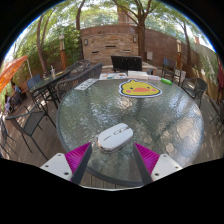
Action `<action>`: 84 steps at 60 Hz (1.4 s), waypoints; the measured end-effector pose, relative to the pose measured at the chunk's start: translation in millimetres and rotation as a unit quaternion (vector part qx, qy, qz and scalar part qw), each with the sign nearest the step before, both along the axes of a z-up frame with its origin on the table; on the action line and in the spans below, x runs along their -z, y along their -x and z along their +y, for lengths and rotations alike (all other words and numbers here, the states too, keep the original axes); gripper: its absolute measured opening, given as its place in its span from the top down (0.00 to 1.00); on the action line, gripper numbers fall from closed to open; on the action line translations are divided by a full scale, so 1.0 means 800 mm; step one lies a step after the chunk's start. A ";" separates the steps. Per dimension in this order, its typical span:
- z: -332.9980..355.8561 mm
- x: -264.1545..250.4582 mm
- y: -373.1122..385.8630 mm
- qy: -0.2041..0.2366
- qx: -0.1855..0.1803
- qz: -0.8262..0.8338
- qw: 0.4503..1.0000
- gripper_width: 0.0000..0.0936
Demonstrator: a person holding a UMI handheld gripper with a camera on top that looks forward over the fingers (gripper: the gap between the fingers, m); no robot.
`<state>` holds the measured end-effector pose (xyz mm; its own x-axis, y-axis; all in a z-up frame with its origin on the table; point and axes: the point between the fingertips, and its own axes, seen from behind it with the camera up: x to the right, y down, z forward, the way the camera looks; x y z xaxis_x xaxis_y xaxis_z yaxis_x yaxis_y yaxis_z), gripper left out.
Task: Arrange mouse
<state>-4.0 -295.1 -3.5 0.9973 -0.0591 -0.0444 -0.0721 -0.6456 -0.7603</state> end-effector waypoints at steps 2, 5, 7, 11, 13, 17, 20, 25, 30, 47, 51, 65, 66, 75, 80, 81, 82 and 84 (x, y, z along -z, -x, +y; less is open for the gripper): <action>0.012 0.002 0.006 -0.002 0.002 0.006 1.000 0.09; 0.029 0.003 0.009 -0.004 0.003 0.014 1.000 0.09; 0.036 0.005 0.013 -0.003 0.006 0.013 1.000 0.10; 0.052 0.007 0.010 -0.002 0.010 0.005 1.000 0.11; 0.062 0.007 0.013 -0.003 0.010 0.003 1.000 0.11; 0.075 0.006 0.019 -0.004 0.007 0.001 1.000 0.12; 0.078 0.006 0.019 -0.001 0.002 -0.007 1.000 0.15; 0.092 0.010 0.025 0.002 -0.010 -0.020 1.000 0.24; 0.101 0.014 0.024 0.005 -0.012 -0.029 0.999 0.36; 0.112 0.016 0.026 0.018 -0.038 -0.053 0.998 0.58; 0.114 0.016 0.028 0.025 -0.046 -0.043 0.998 0.62; 0.189 -0.116 0.065 -0.058 -0.128 0.008 0.990 0.64; 0.199 -0.133 0.065 -0.071 -0.133 0.012 0.988 0.64; 0.306 -0.269 0.024 -0.162 -0.143 0.039 0.976 0.64; 0.370 -0.297 -0.029 -0.186 -0.127 0.038 0.974 0.64; 0.383 -0.294 -0.042 -0.186 -0.123 0.034 0.974 0.64; 0.395 -0.289 -0.055 -0.185 -0.119 0.031 0.975 0.64; 0.418 -0.277 -0.081 -0.176 -0.112 0.025 0.978 0.64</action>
<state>60.5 39.2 218.0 0.9796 0.1876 -0.0714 -0.0017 -0.3480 -0.9375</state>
